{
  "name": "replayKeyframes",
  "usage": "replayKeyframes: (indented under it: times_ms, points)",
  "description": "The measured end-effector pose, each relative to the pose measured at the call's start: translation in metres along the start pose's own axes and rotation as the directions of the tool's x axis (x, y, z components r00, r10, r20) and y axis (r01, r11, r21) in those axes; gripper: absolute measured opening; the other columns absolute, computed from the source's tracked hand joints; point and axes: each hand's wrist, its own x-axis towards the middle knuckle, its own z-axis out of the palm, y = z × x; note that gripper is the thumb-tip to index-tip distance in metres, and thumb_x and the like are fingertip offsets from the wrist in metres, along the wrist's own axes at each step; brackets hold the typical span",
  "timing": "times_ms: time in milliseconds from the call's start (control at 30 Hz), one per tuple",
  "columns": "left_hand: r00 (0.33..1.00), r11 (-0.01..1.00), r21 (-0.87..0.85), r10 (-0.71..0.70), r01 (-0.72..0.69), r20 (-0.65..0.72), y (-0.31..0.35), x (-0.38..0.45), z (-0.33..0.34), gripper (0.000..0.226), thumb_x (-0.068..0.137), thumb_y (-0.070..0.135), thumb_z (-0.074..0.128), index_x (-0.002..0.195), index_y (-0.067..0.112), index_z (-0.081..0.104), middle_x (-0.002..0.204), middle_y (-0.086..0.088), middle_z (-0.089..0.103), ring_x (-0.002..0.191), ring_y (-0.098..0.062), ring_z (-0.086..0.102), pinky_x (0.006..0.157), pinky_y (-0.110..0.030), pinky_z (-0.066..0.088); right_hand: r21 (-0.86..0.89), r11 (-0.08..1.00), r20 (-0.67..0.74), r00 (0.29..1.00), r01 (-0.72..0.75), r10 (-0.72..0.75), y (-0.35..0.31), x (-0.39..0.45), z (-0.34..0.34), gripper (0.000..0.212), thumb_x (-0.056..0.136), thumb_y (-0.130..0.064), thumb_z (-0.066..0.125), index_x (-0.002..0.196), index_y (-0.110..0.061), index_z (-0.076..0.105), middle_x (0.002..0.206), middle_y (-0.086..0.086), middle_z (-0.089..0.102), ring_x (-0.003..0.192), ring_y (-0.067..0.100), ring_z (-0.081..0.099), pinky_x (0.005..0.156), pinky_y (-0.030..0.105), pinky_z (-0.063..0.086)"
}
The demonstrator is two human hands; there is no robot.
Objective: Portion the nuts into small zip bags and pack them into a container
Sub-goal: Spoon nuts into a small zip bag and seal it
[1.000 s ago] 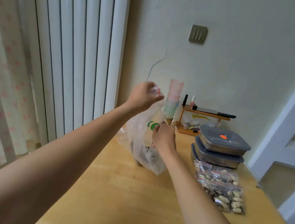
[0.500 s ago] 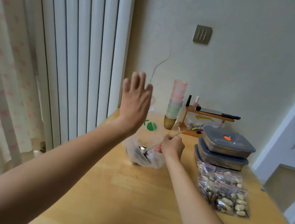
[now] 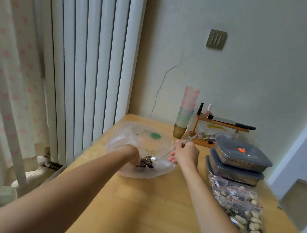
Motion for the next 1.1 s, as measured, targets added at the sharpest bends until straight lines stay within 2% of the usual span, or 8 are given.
replayKeyframes:
  times_ms: [67,167,300,533,600,733,867,1100]
  points:
    - [0.999,1.0,-0.008,0.007,-0.006,0.047,-0.005,0.005,0.008,0.039,0.104,0.017,0.049,0.14,0.004,0.053,0.138,-0.01,0.058,0.122,-0.026,0.059,0.101,-0.03,0.049,0.002,1.0,0.02,1.0,0.009,-0.009,-0.001,0.001,-0.003,0.031,0.106,-0.028,0.05,0.092,-0.004,0.065,0.064,0.008,0.073,0.049,0.02,0.071,0.061,0.038,0.064]
    - [0.993,0.974,-0.225,-0.012,-0.016,-0.119,-0.015,0.018,0.019,0.05,0.095,0.025,0.065,0.137,0.001,0.049,0.123,-0.012,0.061,0.101,-0.024,0.059,0.072,-0.025,0.049,-0.002,0.999,0.014,0.999,0.053,-0.053,-0.008,0.0,-0.01,0.033,0.108,-0.03,0.047,0.091,-0.008,0.065,0.062,0.006,0.073,0.05,0.018,0.071,0.058,0.031,0.062]
    - [0.976,0.839,-0.537,-0.033,-0.089,-0.214,-0.024,0.023,0.028,0.076,0.086,0.024,0.076,0.147,0.008,0.034,0.138,-0.009,0.055,0.099,-0.019,0.052,0.076,-0.024,0.043,0.064,0.993,-0.031,0.995,0.1,-0.098,-0.022,0.0,-0.017,0.034,0.109,-0.028,0.044,0.09,-0.009,0.065,0.06,0.004,0.071,0.052,0.019,0.071,0.056,0.03,0.059]
    - [0.985,0.669,-0.727,0.059,-0.158,-0.159,-0.02,0.024,0.03,0.034,0.081,0.02,0.082,0.087,0.018,0.048,0.091,-0.001,0.053,0.077,-0.008,0.05,0.066,-0.019,0.044,0.071,0.979,-0.009,0.982,0.19,-0.19,-0.041,-0.004,-0.014,0.033,0.109,-0.025,0.045,0.092,-0.006,0.066,0.064,0.008,0.072,0.048,0.019,0.069,0.049,0.025,0.055]
    - [0.989,0.652,-0.743,0.09,-0.149,-0.12,-0.019,0.023,0.025,0.027,0.084,0.022,0.08,0.092,0.014,0.056,0.095,-0.004,0.059,0.079,-0.009,0.054,0.071,-0.021,0.048,0.032,0.971,0.012,0.972,0.235,-0.236,-0.044,-0.005,-0.013,0.034,0.109,-0.027,0.046,0.093,-0.005,0.066,0.064,0.008,0.071,0.048,0.016,0.069,0.051,0.027,0.056]
    - [0.991,0.629,-0.767,0.07,-0.13,-0.11,-0.022,0.028,0.018,0.042,0.078,0.026,0.086,0.108,0.011,0.059,0.101,-0.005,0.062,0.09,-0.016,0.061,0.093,-0.035,0.055,-0.046,0.936,0.067,0.936,0.35,-0.347,-0.053,-0.008,-0.014,0.038,0.108,-0.03,0.046,0.088,-0.005,0.067,0.067,0.006,0.071,0.047,0.01,0.068,0.059,0.03,0.061]
    - [0.98,0.645,-0.744,0.037,-0.173,-0.196,-0.021,0.037,0.023,0.057,0.07,0.028,0.09,0.115,0.015,0.057,0.11,-0.005,0.062,0.094,-0.016,0.06,0.086,-0.033,0.056,-0.182,0.876,0.074,0.895,0.446,-0.44,-0.062,-0.01,-0.014,0.038,0.109,-0.028,0.044,0.084,-0.008,0.066,0.063,0.003,0.069,0.045,0.005,0.064,0.054,0.01,0.047]
    - [0.926,0.73,-0.604,0.106,-0.32,-0.363,-0.024,0.035,0.041,0.075,0.059,0.047,0.093,0.116,0.024,0.05,0.102,0.001,0.067,0.09,-0.015,0.064,0.078,-0.035,0.056,-0.186,0.898,0.028,0.916,0.398,-0.4,-0.061,-0.007,-0.011,0.039,0.108,-0.027,0.042,0.084,-0.005,0.065,0.059,0.006,0.068,0.043,0.007,0.064,0.058,0.027,0.058]
